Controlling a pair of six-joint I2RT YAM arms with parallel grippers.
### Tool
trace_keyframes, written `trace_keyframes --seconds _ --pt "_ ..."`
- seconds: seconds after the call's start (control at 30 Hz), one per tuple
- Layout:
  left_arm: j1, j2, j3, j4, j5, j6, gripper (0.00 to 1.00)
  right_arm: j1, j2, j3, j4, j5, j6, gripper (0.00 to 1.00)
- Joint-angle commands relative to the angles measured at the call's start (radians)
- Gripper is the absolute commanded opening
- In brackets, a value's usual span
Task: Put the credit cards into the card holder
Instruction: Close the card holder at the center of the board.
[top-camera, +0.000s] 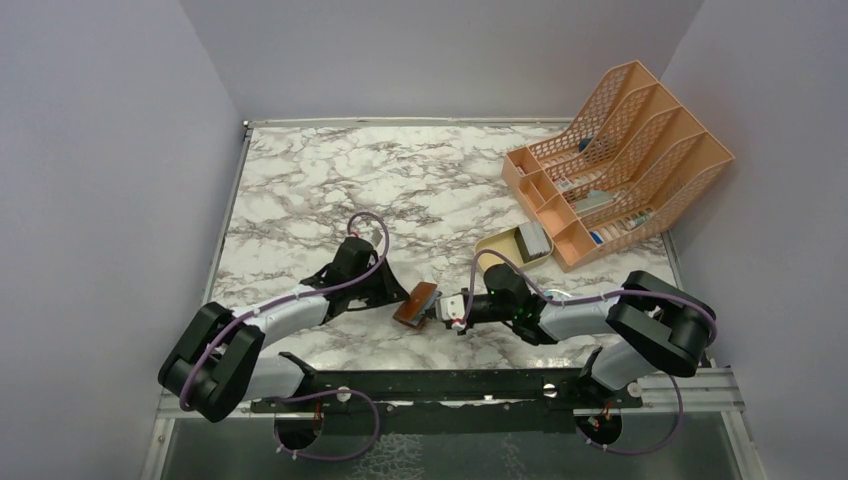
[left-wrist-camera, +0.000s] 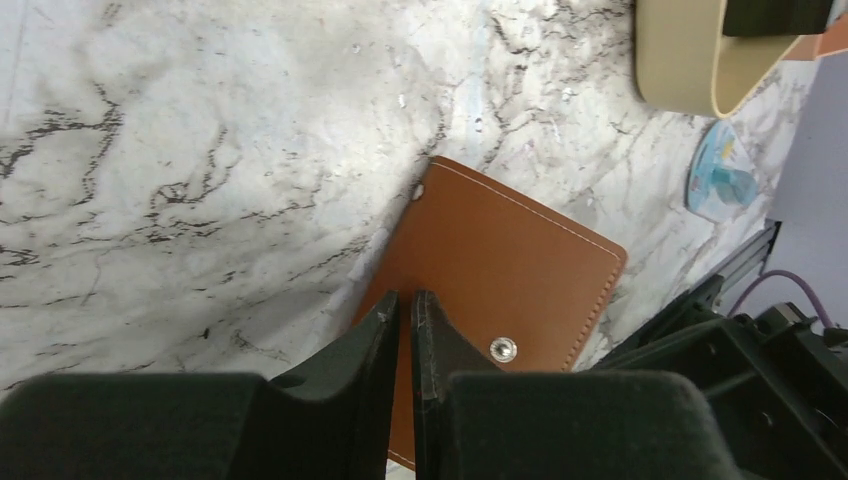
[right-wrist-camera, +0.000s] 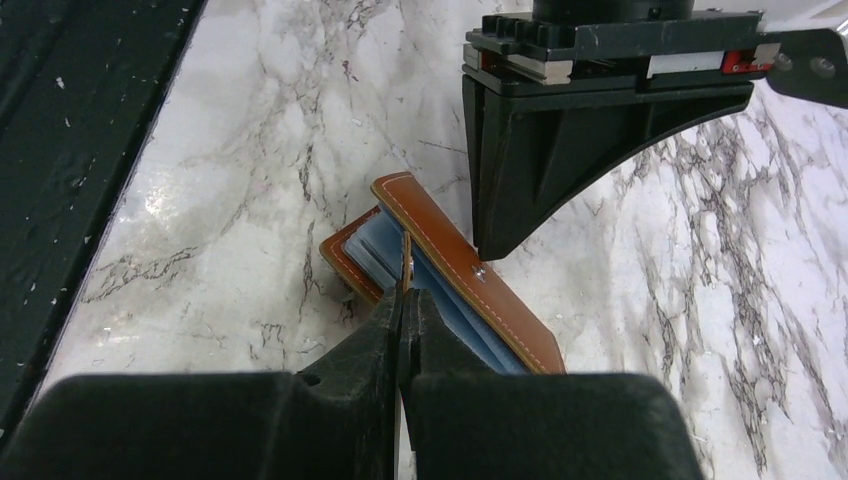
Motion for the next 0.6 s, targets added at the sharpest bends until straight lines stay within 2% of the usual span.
trace_keyframes --seconds 0.0,0.1,0.33,0.57 --pt "-0.008 0.026 -0.015 -0.021 -0.051 0.021 0.12 0.006 0.01 -0.007 0.09 -0.021 -0.001 0.01" --pt "-0.011 0.019 -0.017 -0.021 -0.065 0.021 0.12 0.006 0.023 0.012 0.057 -0.003 0.001 0.01" --pt "-0.022 -0.022 -0.012 -0.056 -0.08 0.016 0.12 0.006 0.018 -0.01 0.106 0.005 0.009 0.01" --pt "-0.038 -0.173 0.026 -0.105 -0.008 -0.043 0.21 0.005 0.022 -0.023 0.13 -0.019 0.001 0.01"
